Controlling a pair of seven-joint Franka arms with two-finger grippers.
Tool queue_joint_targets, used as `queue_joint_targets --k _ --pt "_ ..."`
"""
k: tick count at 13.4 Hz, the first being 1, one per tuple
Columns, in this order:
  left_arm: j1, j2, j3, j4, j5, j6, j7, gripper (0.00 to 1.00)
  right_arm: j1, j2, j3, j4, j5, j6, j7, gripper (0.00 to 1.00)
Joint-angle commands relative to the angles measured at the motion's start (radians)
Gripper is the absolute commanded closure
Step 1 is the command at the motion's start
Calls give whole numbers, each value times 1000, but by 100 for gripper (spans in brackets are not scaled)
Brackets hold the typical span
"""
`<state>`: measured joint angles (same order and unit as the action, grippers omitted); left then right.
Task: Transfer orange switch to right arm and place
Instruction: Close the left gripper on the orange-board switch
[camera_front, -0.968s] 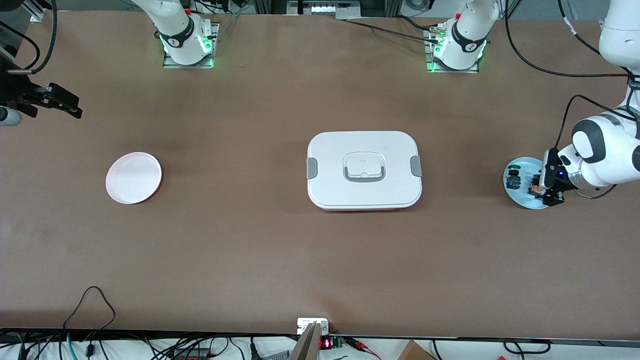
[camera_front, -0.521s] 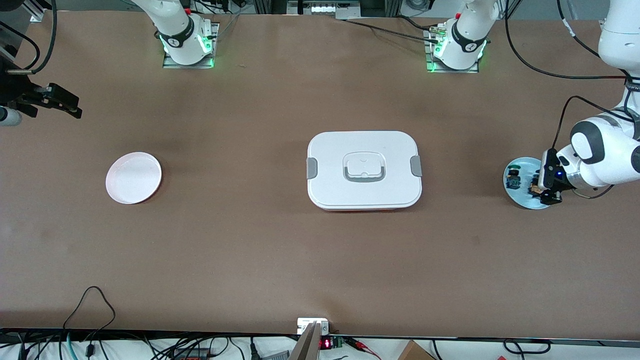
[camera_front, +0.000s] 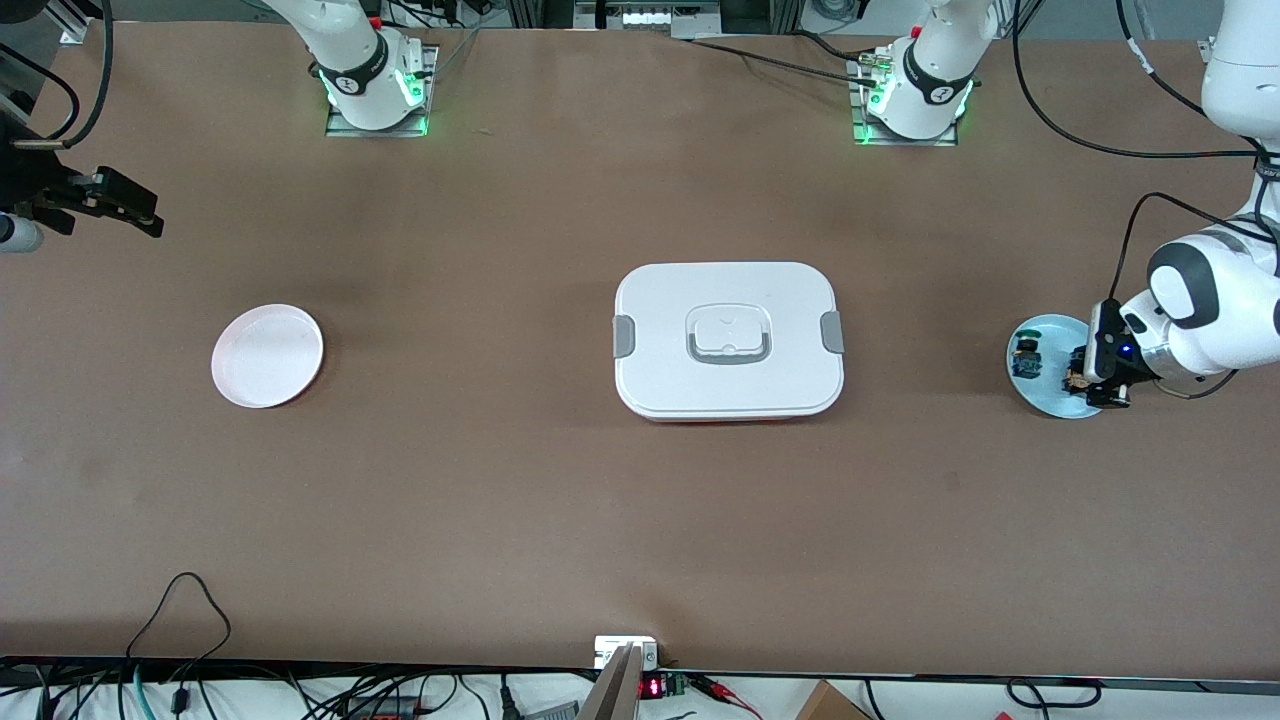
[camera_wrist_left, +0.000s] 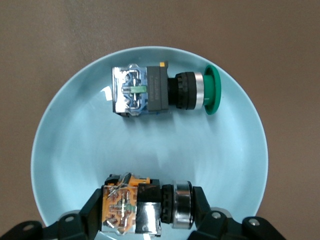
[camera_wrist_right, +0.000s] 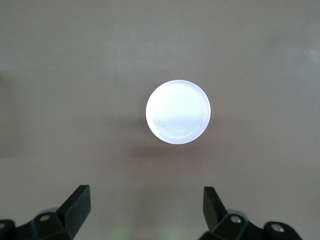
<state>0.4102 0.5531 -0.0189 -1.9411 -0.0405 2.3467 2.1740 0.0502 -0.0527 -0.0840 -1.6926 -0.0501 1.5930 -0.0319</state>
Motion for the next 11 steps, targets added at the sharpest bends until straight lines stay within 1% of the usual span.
queue_joint_targets --k 1,2,3,5,6,8,9,11 --pt "41 11 -15 89 -79 -160 33 100 -7 -3 3 10 15 -10 10 0" --pt "57 10 -16 126 -99 -244 35 100 -7 -3 3 10 15 -10 10 0" --pt "68 10 -16 164 -148 -341 35 100 -7 -3 3 10 15 -10 10 0" --pt "81 8 -16 250 -253 -588 49 100 -7 -3 3 10 15 -8 10 0" --pt "81 8 -16 290 -327 -713 59 100 -7 -3 3 10 15 -8 10 0" --pt "65 8 -26 361 -445 -947 59 100 -7 -1 3 10 15 -2 10 0" --pt "64 10 -50 378 -514 -1060 56 100 -6 -1 3 10 13 1 9 0" --pt "61 11 -91 364 -677 -1174 53 100 2 -3 6 11 9 2 13 0"
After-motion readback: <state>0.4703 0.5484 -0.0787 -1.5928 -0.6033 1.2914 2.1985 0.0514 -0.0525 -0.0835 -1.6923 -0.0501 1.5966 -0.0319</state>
